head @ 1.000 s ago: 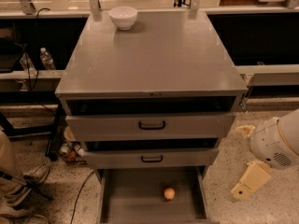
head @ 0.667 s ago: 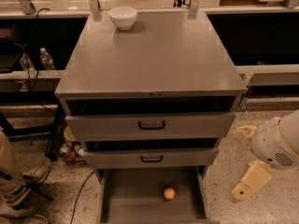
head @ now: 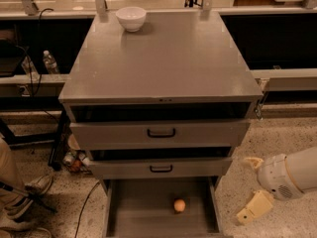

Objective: Pick orange from bottom drawer and place on counter

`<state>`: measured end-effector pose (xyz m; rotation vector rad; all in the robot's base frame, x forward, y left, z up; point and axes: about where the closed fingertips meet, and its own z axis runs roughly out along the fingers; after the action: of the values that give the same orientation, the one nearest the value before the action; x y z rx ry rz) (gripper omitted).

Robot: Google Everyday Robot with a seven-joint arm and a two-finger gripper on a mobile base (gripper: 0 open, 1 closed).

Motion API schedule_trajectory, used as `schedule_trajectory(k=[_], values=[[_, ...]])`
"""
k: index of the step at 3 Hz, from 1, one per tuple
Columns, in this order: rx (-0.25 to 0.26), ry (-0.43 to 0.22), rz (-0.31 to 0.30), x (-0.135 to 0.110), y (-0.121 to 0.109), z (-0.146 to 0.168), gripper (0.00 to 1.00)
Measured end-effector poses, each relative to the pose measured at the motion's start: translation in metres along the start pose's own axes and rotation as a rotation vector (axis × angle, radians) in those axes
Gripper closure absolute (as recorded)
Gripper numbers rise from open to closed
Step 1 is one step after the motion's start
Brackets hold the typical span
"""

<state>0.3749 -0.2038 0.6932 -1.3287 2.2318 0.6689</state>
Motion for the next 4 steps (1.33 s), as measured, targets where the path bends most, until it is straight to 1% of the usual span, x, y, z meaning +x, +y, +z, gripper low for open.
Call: schedule_trajectory(k=[1, 2, 3, 4], values=[[-0.044, -0.091, 0.070, 0.050, -0.020, 0.069, 0.00], [-0.067, -0.153, 0.108, 0.078, -0.033, 0.114, 0.00], [-0.092, -0.155, 0.169, 0.108, -0.046, 0.165, 0.00], [-0.109, -0.157, 0.187, 0.116, -0.045, 0.180, 0.00]])
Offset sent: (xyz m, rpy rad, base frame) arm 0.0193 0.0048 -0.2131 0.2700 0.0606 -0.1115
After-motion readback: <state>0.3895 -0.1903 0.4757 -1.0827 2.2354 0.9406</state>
